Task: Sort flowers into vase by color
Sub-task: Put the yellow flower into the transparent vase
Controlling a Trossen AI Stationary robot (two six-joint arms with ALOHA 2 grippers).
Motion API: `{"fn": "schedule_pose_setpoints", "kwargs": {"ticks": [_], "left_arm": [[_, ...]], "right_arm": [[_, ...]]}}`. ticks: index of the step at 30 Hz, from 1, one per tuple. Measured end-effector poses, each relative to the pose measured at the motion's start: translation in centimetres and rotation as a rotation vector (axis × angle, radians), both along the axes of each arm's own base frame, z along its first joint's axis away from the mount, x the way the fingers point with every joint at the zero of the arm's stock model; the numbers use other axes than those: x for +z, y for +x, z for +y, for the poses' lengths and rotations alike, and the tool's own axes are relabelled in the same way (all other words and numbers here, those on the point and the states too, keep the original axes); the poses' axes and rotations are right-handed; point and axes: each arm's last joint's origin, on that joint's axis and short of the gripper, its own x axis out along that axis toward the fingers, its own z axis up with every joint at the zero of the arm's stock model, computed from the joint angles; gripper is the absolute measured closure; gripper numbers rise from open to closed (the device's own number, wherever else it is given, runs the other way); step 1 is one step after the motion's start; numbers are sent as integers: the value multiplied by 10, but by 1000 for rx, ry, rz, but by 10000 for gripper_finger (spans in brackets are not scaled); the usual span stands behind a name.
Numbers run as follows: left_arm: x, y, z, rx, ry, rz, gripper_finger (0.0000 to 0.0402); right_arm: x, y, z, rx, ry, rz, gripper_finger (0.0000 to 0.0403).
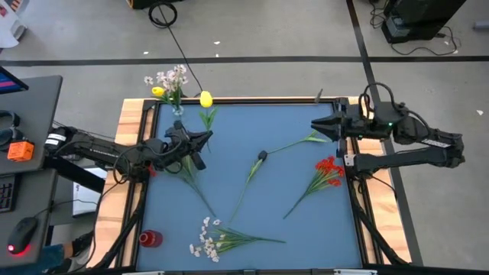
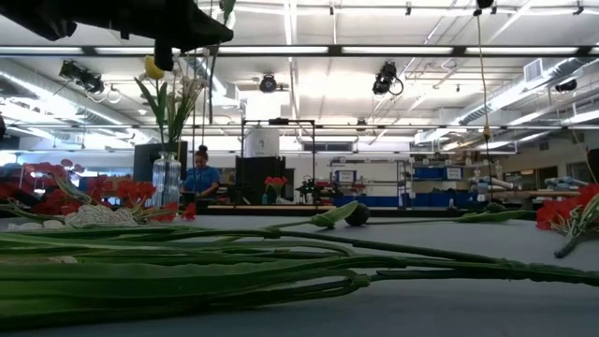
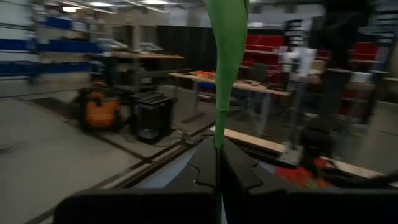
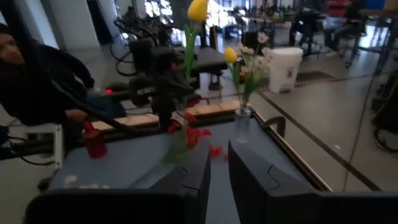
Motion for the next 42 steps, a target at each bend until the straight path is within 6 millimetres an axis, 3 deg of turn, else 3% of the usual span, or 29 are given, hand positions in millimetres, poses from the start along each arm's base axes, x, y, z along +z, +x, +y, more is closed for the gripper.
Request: {"fn": "schedule_pose_setpoints", "kwargs": {"ticks": [5,10,25,34,42], "left_arm": [[6,-9,5,181,37,21,395],[19,-28,8,198,60,-5,395],[38,-97,34,311,180,-10,398],[-2,-111,56,347,229,-220,398],[-21,-113,63,342,251,-255,397]], "right_arm": [[-8,2,-4,-129,1,76,337],[-6,0,-1,-26,-92,83,340],[-6,1,-3,-86,-113,85,344],[-6,1,-3,-89,-100,82,344],[-6,1,-3,-88,-99,81,344]]}}
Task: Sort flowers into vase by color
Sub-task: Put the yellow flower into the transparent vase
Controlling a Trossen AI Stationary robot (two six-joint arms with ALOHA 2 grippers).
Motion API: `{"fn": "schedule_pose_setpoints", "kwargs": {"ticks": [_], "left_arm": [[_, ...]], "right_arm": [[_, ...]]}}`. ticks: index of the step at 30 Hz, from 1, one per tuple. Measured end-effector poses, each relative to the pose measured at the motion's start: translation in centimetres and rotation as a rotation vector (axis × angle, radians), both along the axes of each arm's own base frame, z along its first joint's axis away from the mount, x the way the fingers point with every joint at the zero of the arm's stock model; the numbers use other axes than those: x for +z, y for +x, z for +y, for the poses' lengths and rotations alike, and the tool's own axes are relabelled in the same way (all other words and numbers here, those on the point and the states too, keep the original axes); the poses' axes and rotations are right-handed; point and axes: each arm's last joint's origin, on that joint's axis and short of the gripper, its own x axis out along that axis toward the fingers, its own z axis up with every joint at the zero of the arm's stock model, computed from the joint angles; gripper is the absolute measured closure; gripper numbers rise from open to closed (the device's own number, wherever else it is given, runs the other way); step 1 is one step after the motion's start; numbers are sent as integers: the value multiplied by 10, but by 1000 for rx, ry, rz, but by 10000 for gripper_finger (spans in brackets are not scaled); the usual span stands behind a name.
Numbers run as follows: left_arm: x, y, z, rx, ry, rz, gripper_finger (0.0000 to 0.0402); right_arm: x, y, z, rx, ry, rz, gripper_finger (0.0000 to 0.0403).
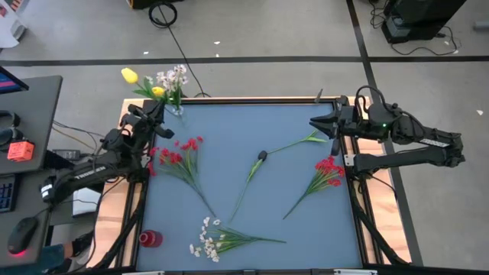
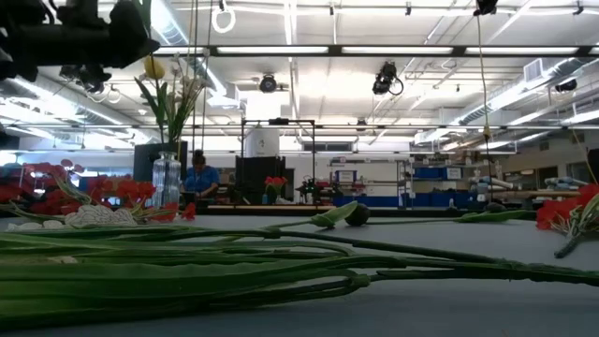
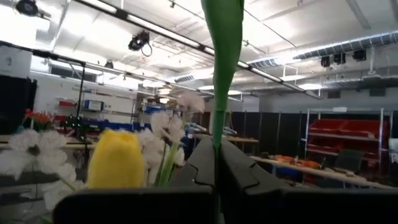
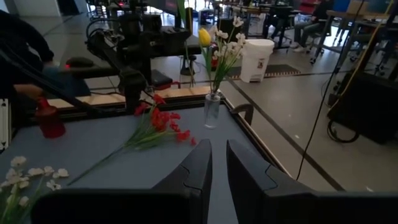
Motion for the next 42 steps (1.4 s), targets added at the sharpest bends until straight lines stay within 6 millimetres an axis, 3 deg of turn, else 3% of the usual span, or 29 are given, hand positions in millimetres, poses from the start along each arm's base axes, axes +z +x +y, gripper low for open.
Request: {"fn": "schedule_pose_setpoints", "kwargs": {"ticks": [6,12,15,18,27,35,42], "left_arm": [[-13,3,0,-89,33,53,397],[-25,11,-6,-413,83,142,396],[-32,17,-8,-491,110,259,396],[-32,21,-8,-470,159,366,396],[4,21,-2,-375,236,496,395],[6,15,8,-266,229,492,395],[3,8,17,-303,235,535,395]], "right_arm": [[0,0,0,1,0,0,344],[0,0,0,1,0,0,344],[0,0,0,1,0,0,344],[0,0,0,1,1,0,344],[0,0,0,1,1,0,344],[0,0,0,1,1,0,344],[0,0,0,1,1,1,344]]}}
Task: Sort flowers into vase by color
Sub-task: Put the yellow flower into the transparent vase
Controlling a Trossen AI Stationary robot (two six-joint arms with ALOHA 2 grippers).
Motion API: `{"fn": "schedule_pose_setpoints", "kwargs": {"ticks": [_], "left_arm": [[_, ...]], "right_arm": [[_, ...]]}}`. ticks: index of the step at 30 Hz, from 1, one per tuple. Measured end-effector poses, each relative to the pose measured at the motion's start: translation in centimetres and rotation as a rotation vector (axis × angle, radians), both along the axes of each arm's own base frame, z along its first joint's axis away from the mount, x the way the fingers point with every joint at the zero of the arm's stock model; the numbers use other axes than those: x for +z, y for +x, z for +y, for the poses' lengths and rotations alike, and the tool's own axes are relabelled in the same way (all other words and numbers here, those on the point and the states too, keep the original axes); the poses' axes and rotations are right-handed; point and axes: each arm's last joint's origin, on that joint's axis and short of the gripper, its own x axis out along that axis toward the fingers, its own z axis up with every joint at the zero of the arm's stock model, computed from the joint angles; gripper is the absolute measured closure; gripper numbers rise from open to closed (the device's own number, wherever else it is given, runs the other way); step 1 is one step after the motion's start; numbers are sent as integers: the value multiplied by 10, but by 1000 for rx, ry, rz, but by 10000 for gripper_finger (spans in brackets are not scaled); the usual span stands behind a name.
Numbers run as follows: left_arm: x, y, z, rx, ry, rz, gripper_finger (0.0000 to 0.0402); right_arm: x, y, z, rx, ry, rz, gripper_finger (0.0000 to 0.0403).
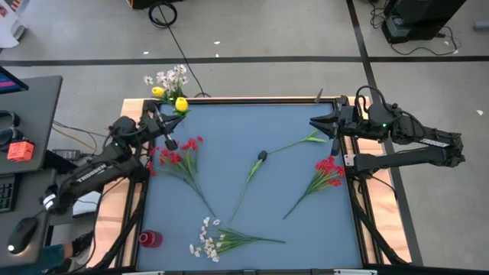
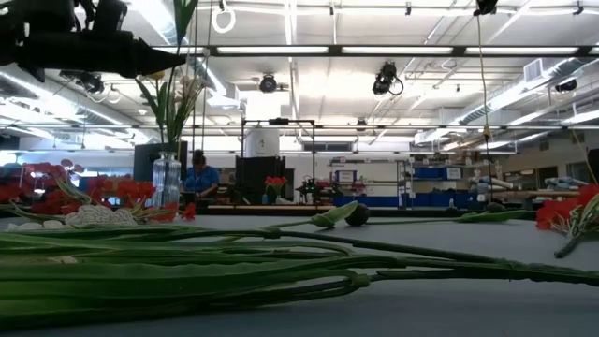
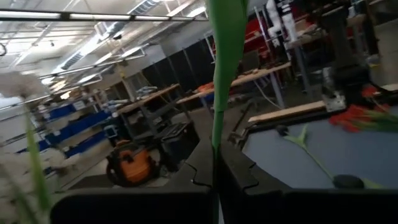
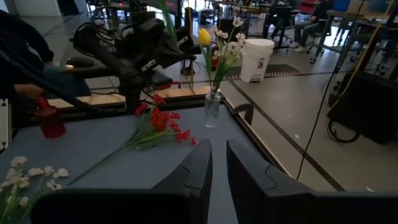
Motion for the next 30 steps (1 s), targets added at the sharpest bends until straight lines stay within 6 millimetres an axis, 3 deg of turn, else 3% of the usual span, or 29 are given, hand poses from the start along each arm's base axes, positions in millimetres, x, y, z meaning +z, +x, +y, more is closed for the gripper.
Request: {"fn": "schedule_pose_setpoints", "kwargs": {"ticks": [4,9,13,30], "left_arm": [[2,-6,6,7,0,-17,396],[-18,-12,18,9,-74,-39,396],[-22,-17,20,6,-54,-93,396],[-16,-22,31,103,27,-141,396]], "right_arm": [[0,0,0,0,0,0,344],[0,0,0,0,0,0,344],[0,0,0,0,0,0,344],[0,0,0,0,0,-1,344]]}}
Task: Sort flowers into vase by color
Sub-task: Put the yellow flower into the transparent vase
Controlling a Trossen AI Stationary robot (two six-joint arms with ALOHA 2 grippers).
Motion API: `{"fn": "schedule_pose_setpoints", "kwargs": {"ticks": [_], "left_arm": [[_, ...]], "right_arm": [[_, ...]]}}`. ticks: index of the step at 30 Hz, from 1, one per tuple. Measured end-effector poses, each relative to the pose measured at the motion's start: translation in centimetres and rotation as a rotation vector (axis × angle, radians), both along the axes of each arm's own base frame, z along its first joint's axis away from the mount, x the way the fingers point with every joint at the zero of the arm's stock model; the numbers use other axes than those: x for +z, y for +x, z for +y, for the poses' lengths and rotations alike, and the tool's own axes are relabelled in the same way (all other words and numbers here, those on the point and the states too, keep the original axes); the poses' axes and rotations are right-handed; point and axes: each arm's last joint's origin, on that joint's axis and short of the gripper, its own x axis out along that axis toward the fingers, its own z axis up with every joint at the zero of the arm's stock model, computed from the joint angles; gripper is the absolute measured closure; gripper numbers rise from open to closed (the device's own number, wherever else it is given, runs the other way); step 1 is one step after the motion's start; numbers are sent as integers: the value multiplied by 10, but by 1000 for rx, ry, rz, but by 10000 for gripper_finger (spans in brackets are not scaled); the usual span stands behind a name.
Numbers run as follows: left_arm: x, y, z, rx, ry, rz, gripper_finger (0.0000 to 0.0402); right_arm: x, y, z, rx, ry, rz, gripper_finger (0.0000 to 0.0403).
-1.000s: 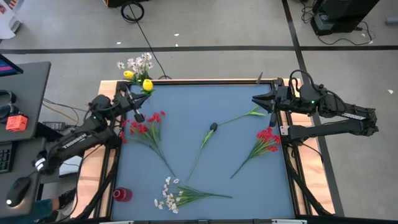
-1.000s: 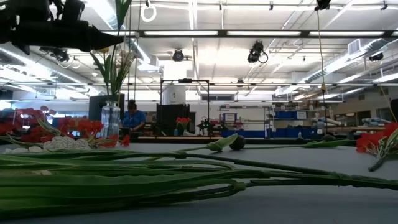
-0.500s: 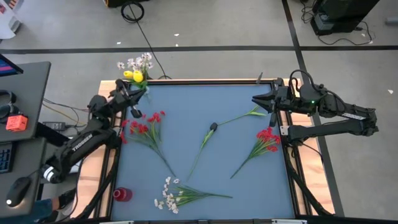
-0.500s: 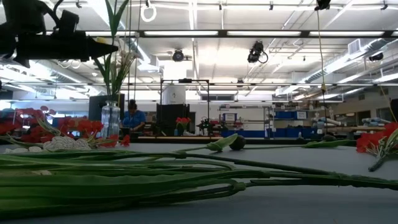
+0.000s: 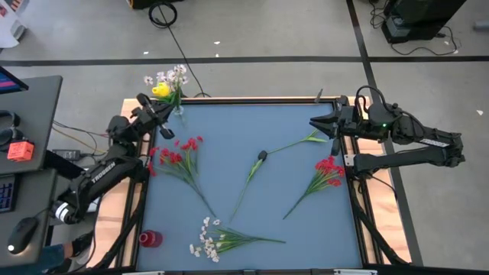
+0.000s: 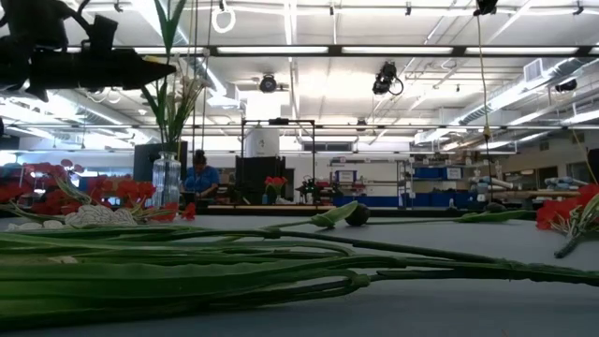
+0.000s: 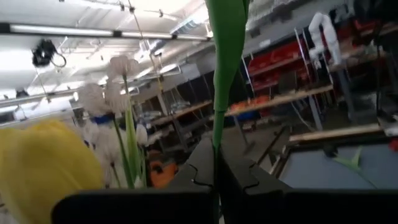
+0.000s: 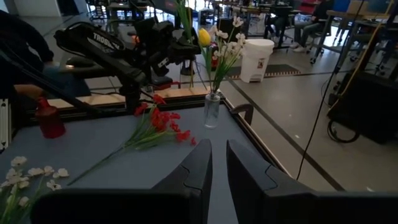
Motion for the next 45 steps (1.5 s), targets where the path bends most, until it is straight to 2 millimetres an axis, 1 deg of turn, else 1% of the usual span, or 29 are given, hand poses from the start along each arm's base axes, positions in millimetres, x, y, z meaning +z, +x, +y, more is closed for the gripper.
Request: {"fn": "schedule_pose_setpoints", "kwargs": {"ticks": [8,13,15,18,22,26,33,41,45], "left_arm": [[-2,1,0,-45,-50,2,397],[-3,6,-3,-92,-83,-13,397],[-3,8,-4,-71,-72,-11,397],[-3,9,-3,19,-17,9,397],[-3,5,2,96,-2,30,397],[-6,3,8,93,-9,52,397],[-2,5,15,65,20,-2,396],[-10,11,25,61,-20,3,394],[-12,9,29,85,-40,-1,394]], "right_arm": [[0,0,0,0,0,0,344],[0,0,0,0,0,0,344],[0,0,0,-1,0,0,344],[0,0,0,0,0,0,344],[0,0,0,-1,0,0,344],[0,0,0,-1,0,0,344],[0,0,0,0,0,0,344],[0,0,0,0,0,0,344],[0,0,0,0,0,0,344]]}}
